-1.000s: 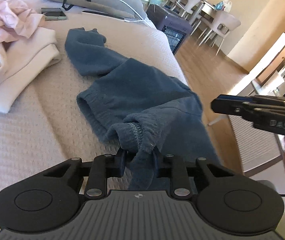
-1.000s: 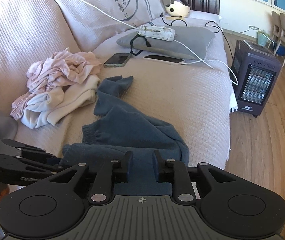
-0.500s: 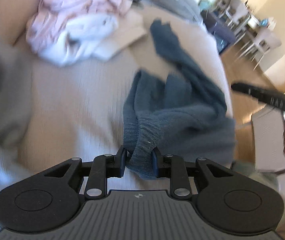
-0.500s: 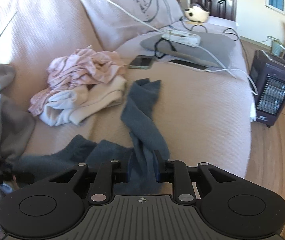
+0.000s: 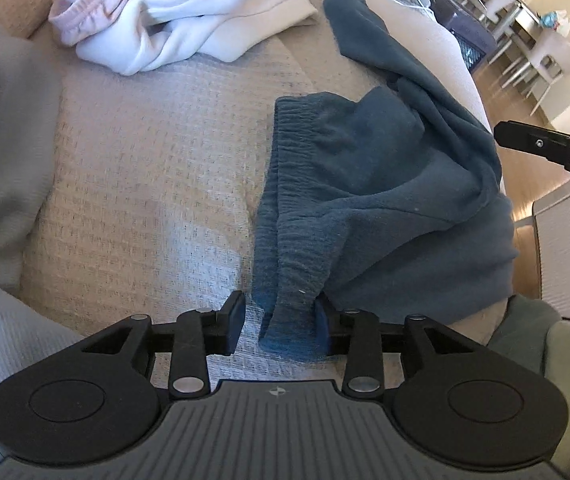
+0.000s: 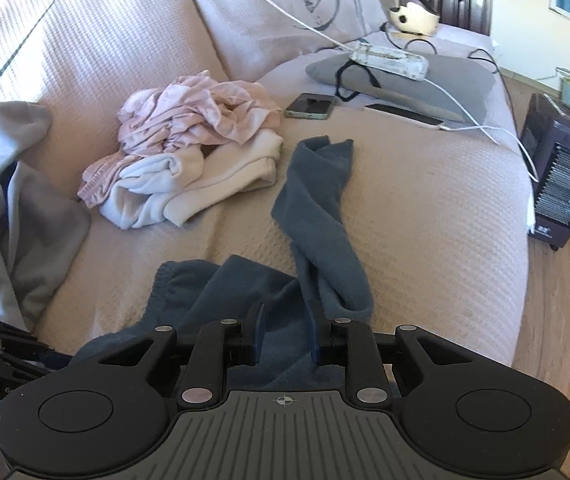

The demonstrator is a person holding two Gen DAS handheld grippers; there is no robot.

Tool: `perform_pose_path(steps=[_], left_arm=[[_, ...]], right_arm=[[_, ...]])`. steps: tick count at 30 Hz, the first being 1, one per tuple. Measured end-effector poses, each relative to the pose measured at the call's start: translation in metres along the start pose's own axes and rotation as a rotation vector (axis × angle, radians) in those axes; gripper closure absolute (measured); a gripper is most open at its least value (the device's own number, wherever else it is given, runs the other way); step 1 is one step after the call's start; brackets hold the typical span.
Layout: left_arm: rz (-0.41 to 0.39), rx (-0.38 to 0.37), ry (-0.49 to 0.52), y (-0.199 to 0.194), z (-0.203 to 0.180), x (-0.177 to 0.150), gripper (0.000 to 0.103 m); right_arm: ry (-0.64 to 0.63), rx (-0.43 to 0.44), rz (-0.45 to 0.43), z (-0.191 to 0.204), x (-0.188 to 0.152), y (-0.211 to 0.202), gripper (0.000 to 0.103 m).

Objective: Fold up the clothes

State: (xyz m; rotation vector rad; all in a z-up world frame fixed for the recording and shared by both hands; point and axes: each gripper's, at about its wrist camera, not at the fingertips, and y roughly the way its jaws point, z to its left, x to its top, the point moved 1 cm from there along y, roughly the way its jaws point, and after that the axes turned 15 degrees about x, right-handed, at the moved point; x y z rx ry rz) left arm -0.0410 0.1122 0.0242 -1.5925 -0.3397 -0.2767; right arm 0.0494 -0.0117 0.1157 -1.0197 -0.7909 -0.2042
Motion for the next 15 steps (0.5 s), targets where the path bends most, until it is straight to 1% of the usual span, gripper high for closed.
perform_pose_path(steps=[6, 12, 14, 15], left_arm=[[-0.005, -0.022, -0.046, 0.003, 0.004, -0.004, 0.068], [-0.002, -0.027, -0.064, 0.006, 0.005, -0.004, 0.067], [-0.002, -0.027, -0.065, 0.007, 0.004, -0.003, 0.067], [-0.002, -0.027, -0.065, 0.007, 0.004, -0.003, 0.067]], right_arm=[[-0.065, 0.08, 0.036, 0.007, 0.013, 0.021, 0.08], [-0.113, 0.168, 0.116, 0.022, 0.019, 0.056, 0.08], [-0.137, 0.187, 0.134, 0.028, 0.022, 0.069, 0.078], [-0.149, 0.201, 0.138, 0.031, 0.025, 0.076, 0.075]])
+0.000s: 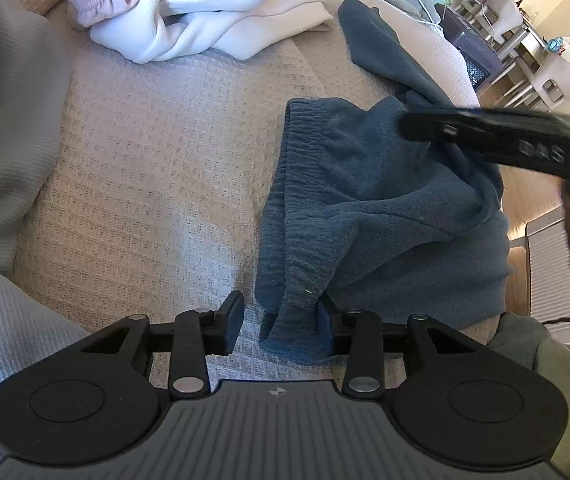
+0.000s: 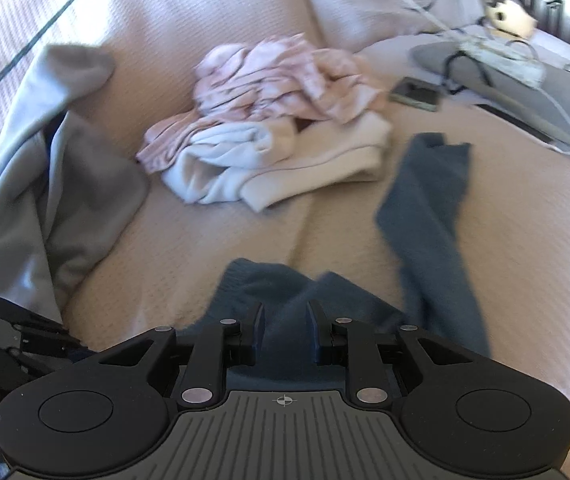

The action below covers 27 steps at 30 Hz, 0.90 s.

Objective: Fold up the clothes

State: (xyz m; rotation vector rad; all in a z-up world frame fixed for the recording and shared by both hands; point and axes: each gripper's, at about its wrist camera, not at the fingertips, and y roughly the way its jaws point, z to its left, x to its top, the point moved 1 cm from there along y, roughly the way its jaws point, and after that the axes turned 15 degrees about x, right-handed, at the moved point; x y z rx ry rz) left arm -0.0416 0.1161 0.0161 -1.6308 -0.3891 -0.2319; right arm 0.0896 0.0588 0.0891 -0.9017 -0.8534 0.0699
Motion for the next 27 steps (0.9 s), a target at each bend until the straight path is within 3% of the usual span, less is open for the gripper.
perform_pose_path(steps=[6, 13, 15, 16, 18, 25, 26, 27], left_arm=[[0.002, -0.004, -0.008, -0.001, 0.0, -0.001, 0.067], [0.007, -0.009, -0.004, 0.0, -0.001, 0.0, 0.067], [0.006, -0.011, -0.001, 0.0, -0.001, 0.001, 0.069], [0.005, -0.014, 0.0, 0.0, -0.002, 0.002, 0.069], [0.001, -0.023, -0.005, -0.001, -0.001, 0.004, 0.075], [-0.078, -0.059, -0.088, -0.028, 0.013, 0.028, 0.075], [-0.099, -0.054, -0.093, -0.034, 0.015, 0.033, 0.078], [-0.125, -0.006, -0.086, -0.04, 0.017, 0.039, 0.087]], right_arm=[[-0.132, 0.037, 0.065, 0.012, 0.022, 0.042, 0.065], [-0.2, 0.029, 0.196, 0.002, 0.018, 0.076, 0.065], [-0.218, 0.026, 0.209, 0.001, 0.011, 0.078, 0.07], [-0.209, 0.021, 0.197, 0.001, 0.011, 0.076, 0.073], [-0.185, 0.012, 0.167, 0.0, 0.013, 0.071, 0.09], [-0.226, 0.021, -0.016, 0.006, 0.069, 0.039, 0.093], [-0.238, 0.024, -0.034, 0.007, 0.079, 0.04, 0.093], [-0.252, 0.025, -0.052, 0.009, 0.089, 0.041, 0.093]])
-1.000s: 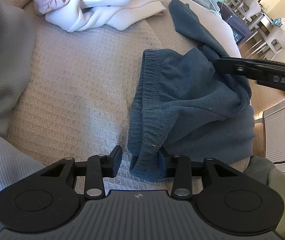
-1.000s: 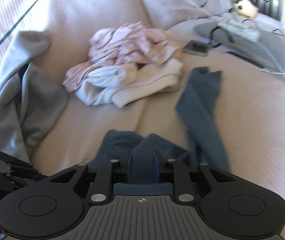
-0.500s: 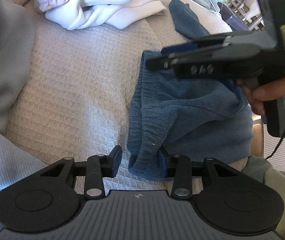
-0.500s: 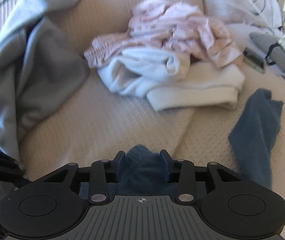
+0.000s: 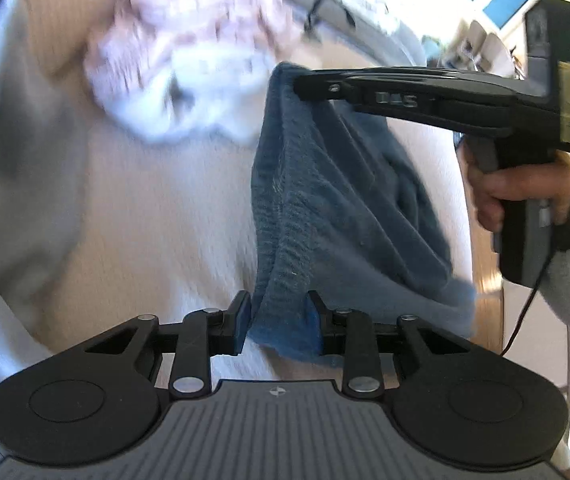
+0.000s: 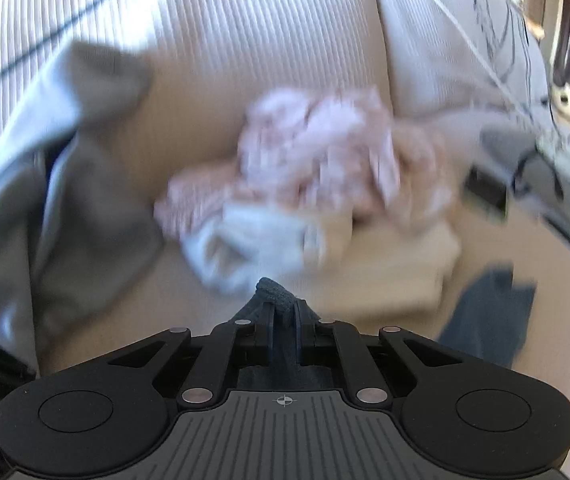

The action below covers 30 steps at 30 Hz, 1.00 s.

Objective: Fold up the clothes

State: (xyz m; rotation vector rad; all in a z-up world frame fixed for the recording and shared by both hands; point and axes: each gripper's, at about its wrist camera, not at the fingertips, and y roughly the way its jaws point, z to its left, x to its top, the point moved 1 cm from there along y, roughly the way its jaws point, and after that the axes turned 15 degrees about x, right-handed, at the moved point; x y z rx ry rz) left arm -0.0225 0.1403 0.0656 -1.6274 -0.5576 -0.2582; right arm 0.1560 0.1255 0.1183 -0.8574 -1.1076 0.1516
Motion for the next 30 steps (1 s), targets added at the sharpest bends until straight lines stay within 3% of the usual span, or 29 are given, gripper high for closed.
perform_pose_path(steps=[3, 5, 7, 10, 12, 16, 19, 22, 25, 30], left_arm=[[-0.043, 0.094, -0.013, -0.01, 0.016, 0.017, 0.088], [-0.017, 0.119, -0.043, -0.003, 0.027, 0.019, 0.088], [-0.005, 0.138, -0.06, 0.002, 0.033, 0.019, 0.085], [0.009, 0.085, -0.079, 0.006, 0.03, 0.015, 0.069], [0.013, 0.055, -0.065, 0.008, 0.024, 0.014, 0.064], [0.001, 0.009, -0.012, 0.014, 0.002, 0.021, 0.054], [-0.016, -0.025, 0.02, 0.017, -0.012, 0.02, 0.042], [-0.005, -0.057, 0.032, 0.026, -0.017, 0.013, 0.041], [0.008, -0.061, 0.045, 0.04, -0.021, 0.008, 0.043], [0.006, -0.052, 0.041, 0.058, -0.024, 0.009, 0.05]], right_arm=[[-0.012, 0.021, -0.036, 0.0, 0.022, 0.015, 0.094], [0.011, 0.05, -0.032, -0.001, 0.028, 0.033, 0.094], [0.014, 0.026, -0.002, -0.003, 0.019, 0.052, 0.095], [0.069, 0.011, 0.01, -0.015, 0.001, 0.066, 0.093], [0.102, 0.03, -0.023, -0.019, -0.003, 0.057, 0.087], [0.095, -0.013, -0.062, -0.02, 0.002, 0.015, 0.073], [0.086, -0.05, -0.091, -0.02, -0.001, -0.029, 0.072], [0.085, -0.073, -0.078, -0.014, -0.022, -0.073, 0.072], [0.085, -0.075, -0.007, 0.004, -0.055, -0.099, 0.072], [0.057, -0.054, 0.114, 0.045, -0.107, -0.099, 0.072]])
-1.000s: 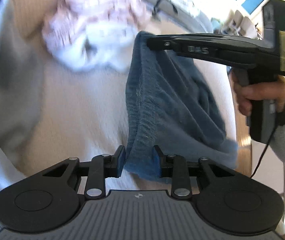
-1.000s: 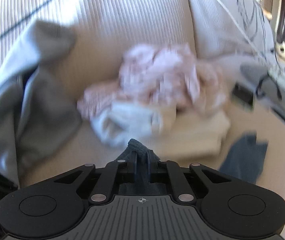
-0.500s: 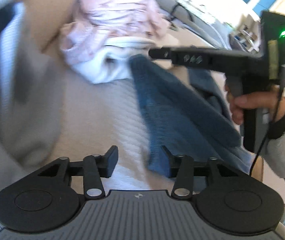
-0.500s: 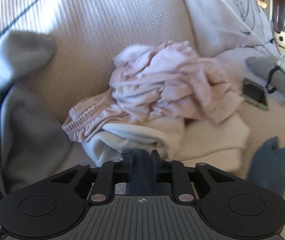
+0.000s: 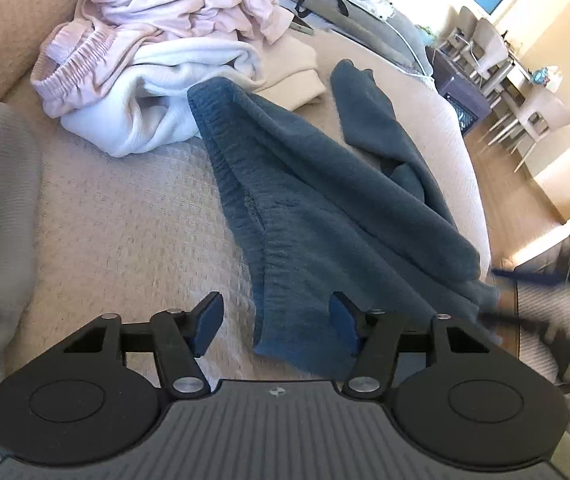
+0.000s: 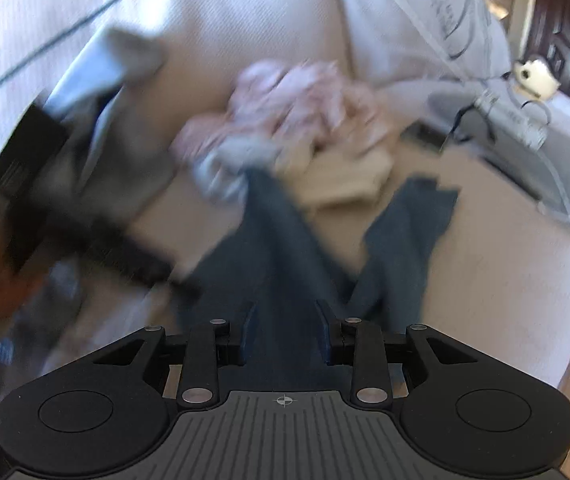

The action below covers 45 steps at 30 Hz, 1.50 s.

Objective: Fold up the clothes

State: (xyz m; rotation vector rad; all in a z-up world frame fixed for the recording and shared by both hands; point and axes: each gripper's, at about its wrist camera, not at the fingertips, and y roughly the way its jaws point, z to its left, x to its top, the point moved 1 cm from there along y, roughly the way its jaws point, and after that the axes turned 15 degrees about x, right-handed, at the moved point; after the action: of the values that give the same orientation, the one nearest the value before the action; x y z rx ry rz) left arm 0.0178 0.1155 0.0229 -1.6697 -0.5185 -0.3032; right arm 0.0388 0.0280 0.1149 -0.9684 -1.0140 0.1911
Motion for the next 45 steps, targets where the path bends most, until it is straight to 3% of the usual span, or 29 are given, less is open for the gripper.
perform_pose_path(steps=[4, 8, 14, 21, 23, 24, 25, 26, 32, 36, 38, 40, 42, 45], left_arm=[[0.014, -0.002, 0.031, 0.007, -0.006, 0.0, 0.054], [0.025, 0.014, 0.022, 0.014, -0.005, -0.003, 0.05], [0.018, 0.011, 0.022, 0.014, -0.009, -0.001, 0.045], [0.016, 0.014, 0.067, 0.02, -0.025, 0.003, 0.045], [0.025, 0.027, 0.067, 0.026, -0.027, 0.001, 0.049], [0.025, 0.033, 0.066, 0.027, -0.027, 0.0, 0.064], [0.025, 0.039, 0.064, 0.028, -0.028, -0.001, 0.071], [0.023, 0.026, 0.063, 0.026, -0.028, -0.002, 0.077], [-0.021, -0.048, 0.011, -0.005, -0.016, -0.006, 0.08], [-0.066, -0.057, 0.053, -0.038, -0.009, -0.014, 0.08], [-0.044, -0.065, 0.042, -0.048, 0.0, -0.021, 0.08], [-0.033, -0.043, 0.024, -0.056, 0.014, -0.029, 0.084], [-0.026, -0.001, 0.002, -0.062, 0.033, -0.035, 0.098], [-0.017, 0.062, -0.032, -0.071, 0.061, -0.044, 0.098]], right_arm=[[-0.044, 0.029, 0.065, 0.022, -0.024, 0.025, 0.072], [-0.182, -0.001, 0.127, 0.045, -0.028, 0.052, 0.072], [-0.255, -0.028, 0.171, 0.052, -0.03, 0.073, 0.072], [-0.33, -0.056, 0.227, 0.063, -0.039, 0.09, 0.072], [-0.335, -0.061, 0.228, 0.062, -0.04, 0.094, 0.072], [-0.328, -0.061, 0.229, 0.06, -0.04, 0.095, 0.074], [-0.314, -0.056, 0.227, 0.058, -0.039, 0.095, 0.076], [-0.299, -0.048, 0.223, 0.056, -0.038, 0.094, 0.079], [-0.149, 0.048, 0.186, 0.046, -0.026, 0.07, 0.096], [-0.046, 0.143, 0.168, 0.041, -0.011, 0.053, 0.098], [-0.022, 0.189, 0.168, 0.047, -0.006, 0.048, 0.098], [-0.003, 0.247, 0.17, 0.056, -0.002, 0.045, 0.099], [0.007, 0.322, 0.175, 0.07, 0.002, 0.047, 0.102], [-0.04, 0.328, 0.188, 0.09, 0.006, 0.062, 0.102]])
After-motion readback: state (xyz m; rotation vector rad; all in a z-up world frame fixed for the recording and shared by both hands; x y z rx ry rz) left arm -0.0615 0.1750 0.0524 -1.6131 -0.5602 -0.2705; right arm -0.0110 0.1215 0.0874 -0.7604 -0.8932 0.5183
